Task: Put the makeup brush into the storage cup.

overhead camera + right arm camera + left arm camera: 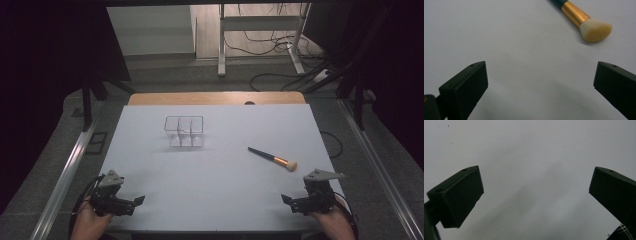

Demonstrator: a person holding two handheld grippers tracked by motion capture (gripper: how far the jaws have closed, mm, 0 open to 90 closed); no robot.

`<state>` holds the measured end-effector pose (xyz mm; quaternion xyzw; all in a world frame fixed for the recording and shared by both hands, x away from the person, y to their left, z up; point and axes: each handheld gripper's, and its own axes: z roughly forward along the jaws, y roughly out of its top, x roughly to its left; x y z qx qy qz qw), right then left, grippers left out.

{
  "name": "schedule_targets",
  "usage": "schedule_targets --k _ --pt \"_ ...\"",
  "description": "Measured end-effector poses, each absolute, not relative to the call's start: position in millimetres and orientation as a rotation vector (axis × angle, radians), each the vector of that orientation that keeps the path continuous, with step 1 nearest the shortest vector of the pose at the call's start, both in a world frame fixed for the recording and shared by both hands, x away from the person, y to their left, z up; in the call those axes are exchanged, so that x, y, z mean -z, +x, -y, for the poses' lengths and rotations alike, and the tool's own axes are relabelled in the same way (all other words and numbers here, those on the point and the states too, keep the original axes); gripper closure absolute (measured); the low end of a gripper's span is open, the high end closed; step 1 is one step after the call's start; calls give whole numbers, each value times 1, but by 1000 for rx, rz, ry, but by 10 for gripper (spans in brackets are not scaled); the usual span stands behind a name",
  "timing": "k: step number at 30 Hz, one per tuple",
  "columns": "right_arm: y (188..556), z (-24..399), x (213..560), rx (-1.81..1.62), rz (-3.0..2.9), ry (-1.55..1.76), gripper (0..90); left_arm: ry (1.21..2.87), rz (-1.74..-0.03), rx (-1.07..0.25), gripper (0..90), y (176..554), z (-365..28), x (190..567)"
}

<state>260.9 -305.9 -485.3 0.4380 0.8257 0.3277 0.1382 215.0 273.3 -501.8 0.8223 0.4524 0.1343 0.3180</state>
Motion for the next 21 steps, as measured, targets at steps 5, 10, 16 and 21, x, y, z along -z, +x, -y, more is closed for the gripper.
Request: schedule_targets --k 5,10,16,21 --pt "261 308 484 -947 -2363 1269 0 2158 -1188 -358 0 215 -273 501" --pt "261 308 484 -945 -2363 1263 0 2153 -1202 -356 0 215 -274 501" --pt "261 308 484 -948 -2366 1262 0 2153 -1202 -359 0 215 -274 501" --pt "261 308 484 -949 -2367 1265 0 2153 -1199 -369 0 214 -274 501"
